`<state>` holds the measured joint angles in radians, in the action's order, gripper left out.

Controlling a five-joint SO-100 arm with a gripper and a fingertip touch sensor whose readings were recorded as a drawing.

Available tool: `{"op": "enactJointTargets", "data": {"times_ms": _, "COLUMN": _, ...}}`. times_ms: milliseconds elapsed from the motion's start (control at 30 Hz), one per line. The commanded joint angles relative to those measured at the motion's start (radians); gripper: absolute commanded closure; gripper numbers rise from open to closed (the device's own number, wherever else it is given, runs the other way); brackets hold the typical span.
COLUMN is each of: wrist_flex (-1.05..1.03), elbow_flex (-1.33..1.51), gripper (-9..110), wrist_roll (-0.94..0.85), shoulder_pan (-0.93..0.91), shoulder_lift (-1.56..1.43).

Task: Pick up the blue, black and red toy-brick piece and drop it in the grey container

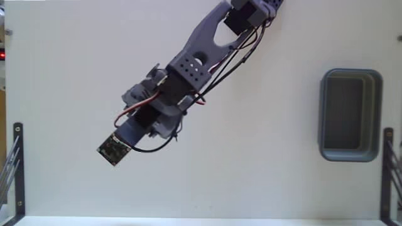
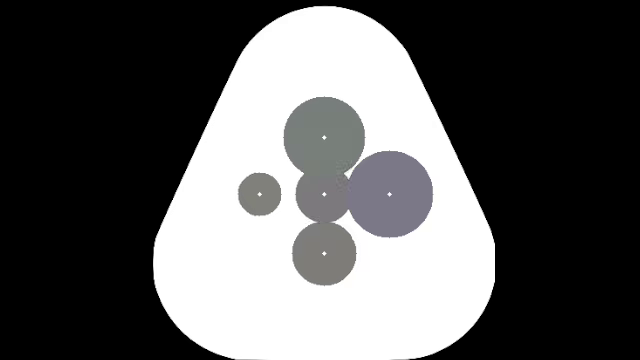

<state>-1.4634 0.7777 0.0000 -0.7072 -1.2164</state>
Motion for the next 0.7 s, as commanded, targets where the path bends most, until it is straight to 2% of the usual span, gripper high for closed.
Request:
{"op": "enactJointTargets", "data": {"times_ms": 0, "wrist_flex": -0.007, "elbow_flex": -0.040, "gripper": 53, "wrist_roll": 0.000, "shoulder_pan": 0.029, "shoulder_lift": -0.042}}
{"op": "enactJointTargets", "data": {"times_ms": 667, "wrist_flex": 0.004, "elbow_flex": 0.064, "gripper": 53, "wrist_roll": 0.000, "shoulder_pan": 0.365, "shoulder_lift": -0.134}}
